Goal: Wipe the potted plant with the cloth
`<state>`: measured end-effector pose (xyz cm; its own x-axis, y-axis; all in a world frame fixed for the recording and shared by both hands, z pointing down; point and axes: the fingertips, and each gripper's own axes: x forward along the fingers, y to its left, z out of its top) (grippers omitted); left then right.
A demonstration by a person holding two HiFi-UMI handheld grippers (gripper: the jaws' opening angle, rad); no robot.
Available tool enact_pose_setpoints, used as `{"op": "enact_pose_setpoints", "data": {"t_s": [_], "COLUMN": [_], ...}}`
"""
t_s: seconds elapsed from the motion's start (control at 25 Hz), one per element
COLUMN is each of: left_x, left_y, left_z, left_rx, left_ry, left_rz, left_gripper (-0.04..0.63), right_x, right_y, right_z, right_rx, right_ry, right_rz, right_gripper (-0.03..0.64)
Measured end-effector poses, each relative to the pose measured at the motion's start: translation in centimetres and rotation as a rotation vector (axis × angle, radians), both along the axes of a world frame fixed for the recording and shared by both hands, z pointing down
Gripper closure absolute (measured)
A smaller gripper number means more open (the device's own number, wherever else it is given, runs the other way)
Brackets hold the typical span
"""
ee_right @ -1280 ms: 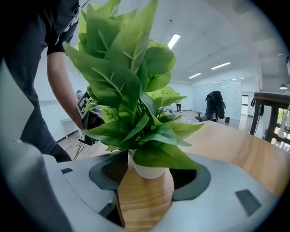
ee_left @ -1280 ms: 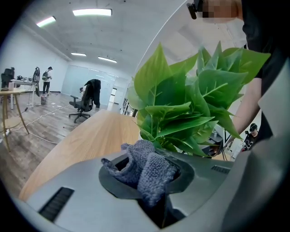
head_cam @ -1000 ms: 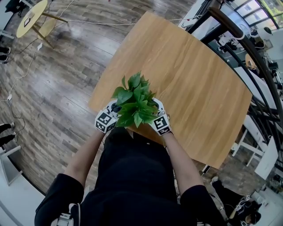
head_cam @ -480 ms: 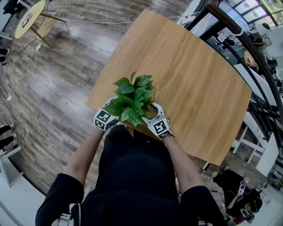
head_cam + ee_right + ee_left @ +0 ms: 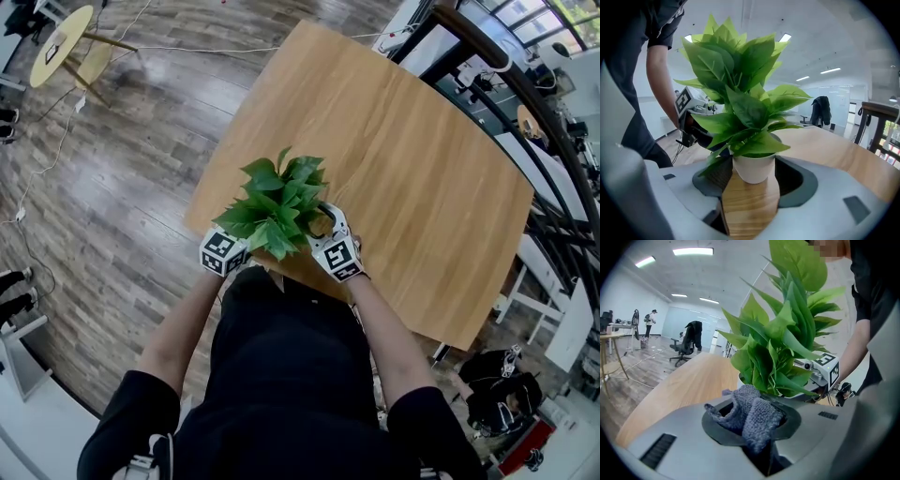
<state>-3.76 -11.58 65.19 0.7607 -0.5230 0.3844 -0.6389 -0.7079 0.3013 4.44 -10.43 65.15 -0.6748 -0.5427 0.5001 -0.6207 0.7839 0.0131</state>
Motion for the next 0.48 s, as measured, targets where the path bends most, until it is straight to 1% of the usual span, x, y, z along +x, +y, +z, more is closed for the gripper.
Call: {"op": "enact_pose_setpoints", "data": {"t_s": [0.28, 0.48], "left_x": [1.4, 1.8], "left_y": [1.9, 2.2], "left_z": [-0.3, -0.5], "left_rx": [-0.008, -0.019], "left_ry": [0.031, 0.046], "left_rz": [0.062, 0.050], "left_gripper": [0.487, 0.486], "right_x": [0.2, 0.1], "right_y": [-0.1, 0.2], "right_z": [0.2, 0.2], "right_rx": [0.001, -0.014], "right_ry": [-0.001, -0.003], "right_rz": [0.037, 0.048], "right_gripper": [0.353, 0.353]}}
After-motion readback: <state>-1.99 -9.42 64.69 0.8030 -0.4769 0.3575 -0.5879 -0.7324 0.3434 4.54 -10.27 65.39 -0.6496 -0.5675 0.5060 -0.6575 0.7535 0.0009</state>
